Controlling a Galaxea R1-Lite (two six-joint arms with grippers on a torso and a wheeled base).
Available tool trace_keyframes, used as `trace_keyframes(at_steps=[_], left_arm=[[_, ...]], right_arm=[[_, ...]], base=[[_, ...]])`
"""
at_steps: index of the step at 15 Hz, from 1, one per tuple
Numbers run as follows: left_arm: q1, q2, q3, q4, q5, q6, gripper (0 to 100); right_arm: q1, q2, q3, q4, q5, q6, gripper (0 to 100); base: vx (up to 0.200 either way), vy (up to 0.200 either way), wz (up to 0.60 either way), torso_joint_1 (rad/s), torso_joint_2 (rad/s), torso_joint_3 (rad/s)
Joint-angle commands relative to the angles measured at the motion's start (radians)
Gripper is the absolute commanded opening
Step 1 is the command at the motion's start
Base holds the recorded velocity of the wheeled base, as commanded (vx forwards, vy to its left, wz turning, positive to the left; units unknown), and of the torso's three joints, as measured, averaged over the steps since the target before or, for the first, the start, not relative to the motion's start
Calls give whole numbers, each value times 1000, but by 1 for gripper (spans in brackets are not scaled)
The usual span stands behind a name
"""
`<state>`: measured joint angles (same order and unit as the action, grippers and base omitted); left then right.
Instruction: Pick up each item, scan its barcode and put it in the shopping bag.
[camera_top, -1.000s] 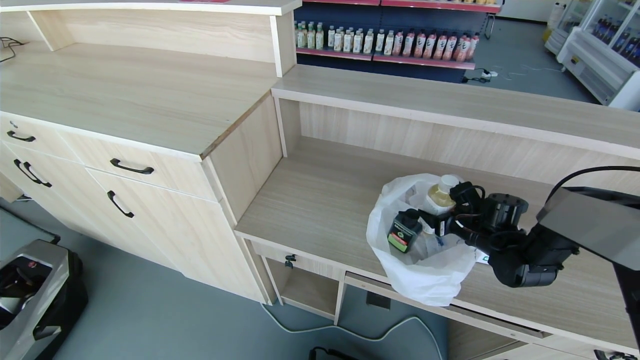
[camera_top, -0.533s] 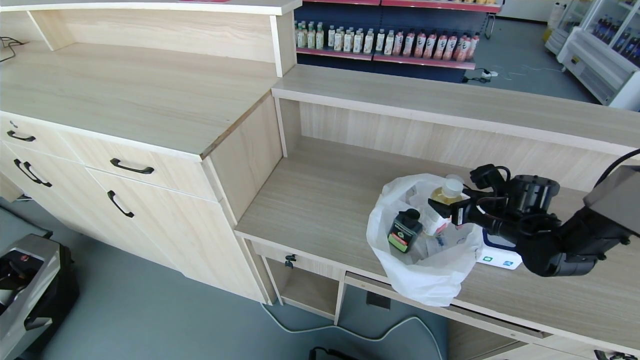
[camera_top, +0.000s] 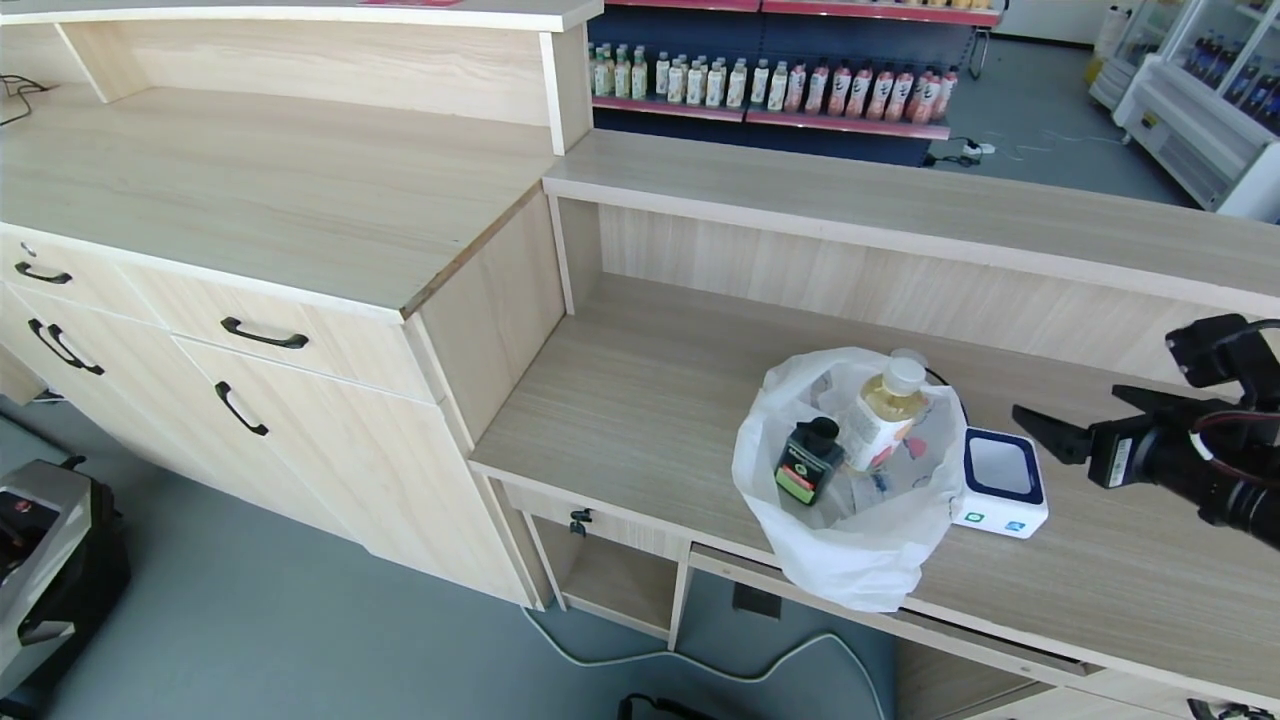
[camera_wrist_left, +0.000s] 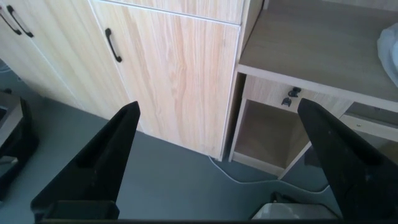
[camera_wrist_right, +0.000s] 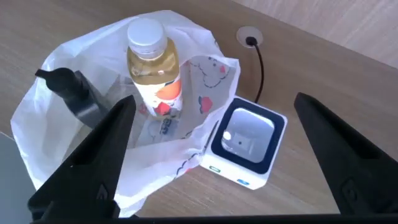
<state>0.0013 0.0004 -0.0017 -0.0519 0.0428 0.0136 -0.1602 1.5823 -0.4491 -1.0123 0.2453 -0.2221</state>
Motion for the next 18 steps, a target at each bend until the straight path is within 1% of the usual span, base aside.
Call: trace_keyframes(at_steps=[1,5,8,9,10,11,12,15,16,18], left_arm=[[0,0,0,0,0,0,100],[0,0,0,0,0,0,100],[0,0,0,0,0,0,100],[0,0,0,0,0,0,100],[0,0,0,0,0,0,100],[0,0,0,0,0,0,100],[0,0,0,0,0,0,100],[0,0,0,0,0,0,100],[0,0,0,0,0,0,100],[0,0,0,0,0,0,100]], right_arm=[[-48,-197,27,24,-21,-29,100],[-51,-315,17,37,-27,-31,100],[-51,-346,29,58,-26,-23,100],[-74,-355,76,51,-37,30,100],[-82,-387,124,61,-77,33,100],[-78,-427,178,77,-139,38,100],[-76,-499,224,124,-164,44,100],[-76,-670,256,259,-175,58,100],[-74,-720,302,259,-184,35,100],[-73,-812,423,219,-192,-88,100]], base=[[0,0,-600,-2,2,7],[0,0,-600,2,2,5],[0,0,0,0,0,0],[0,0,0,0,0,0],[0,0,0,0,0,0],[0,0,0,0,0,0],[0,0,0,0,0,0],[0,0,0,0,0,0],[0,0,0,0,0,0],[0,0,0,0,0,0]])
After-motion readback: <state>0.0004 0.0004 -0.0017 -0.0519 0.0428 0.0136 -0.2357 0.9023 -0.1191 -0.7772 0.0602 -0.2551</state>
